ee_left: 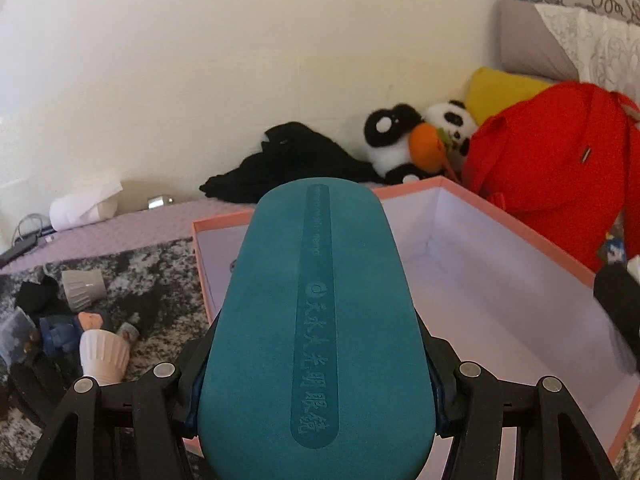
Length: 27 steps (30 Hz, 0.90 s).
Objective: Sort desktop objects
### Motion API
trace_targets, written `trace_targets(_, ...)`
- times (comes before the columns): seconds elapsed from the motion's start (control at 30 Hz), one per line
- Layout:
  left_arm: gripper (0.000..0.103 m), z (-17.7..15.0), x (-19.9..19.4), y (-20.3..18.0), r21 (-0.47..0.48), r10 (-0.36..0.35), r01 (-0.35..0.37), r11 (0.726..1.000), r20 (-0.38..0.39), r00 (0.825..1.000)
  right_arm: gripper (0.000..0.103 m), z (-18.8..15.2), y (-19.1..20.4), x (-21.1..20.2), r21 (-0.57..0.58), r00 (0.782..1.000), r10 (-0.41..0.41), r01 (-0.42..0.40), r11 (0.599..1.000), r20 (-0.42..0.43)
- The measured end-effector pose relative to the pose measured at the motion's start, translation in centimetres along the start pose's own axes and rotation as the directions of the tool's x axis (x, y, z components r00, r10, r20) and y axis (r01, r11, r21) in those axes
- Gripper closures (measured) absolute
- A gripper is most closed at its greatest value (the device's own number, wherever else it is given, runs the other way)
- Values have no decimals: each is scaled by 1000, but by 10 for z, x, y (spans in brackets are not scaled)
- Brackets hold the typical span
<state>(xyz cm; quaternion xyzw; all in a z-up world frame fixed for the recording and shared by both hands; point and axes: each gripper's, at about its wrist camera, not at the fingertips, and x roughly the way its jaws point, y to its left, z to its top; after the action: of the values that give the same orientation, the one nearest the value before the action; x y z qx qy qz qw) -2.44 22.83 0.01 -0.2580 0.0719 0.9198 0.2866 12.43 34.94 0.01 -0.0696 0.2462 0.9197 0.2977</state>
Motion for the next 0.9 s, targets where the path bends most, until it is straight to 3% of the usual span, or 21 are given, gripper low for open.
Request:
trace_targets(0.1,36,-1,0,-2,9,1,-2,1000,4,1000,35,-3,6,-4,-32,1000,-20,20,999,12)
trace_targets(0.2,34,-1,-1,-4,23,9,-9,1000,21,1000,13,-3,4,-6,-19,999,-29,30,999,23)
trace_targets(0.23,28,-1,-4,-6,30,16,-17,999,35,999,12,-4,4,-7,-11,999,-31,32,999,31)
trace_targets(0.27,16,0,-7,-9,45,26,-28,999,55,998,11,-4,5,-7,-16,999,-35,36,999,32)
trace_targets(0.3,12,0,-9,-12,60,32,-37,998,72,997,11,-4,5,-7,-20,999,-39,40,999,34)
trace_targets(0.53,11,-3,-14,-27,136,39,-53,989,106,994,8,-5,2,-8,-1,998,-50,50,999,30)
trace_targets(0.9,11,-6,-15,-10,72,60,-67,995,94,994,6,-8,7,-9,-10,999,-31,32,999,33)
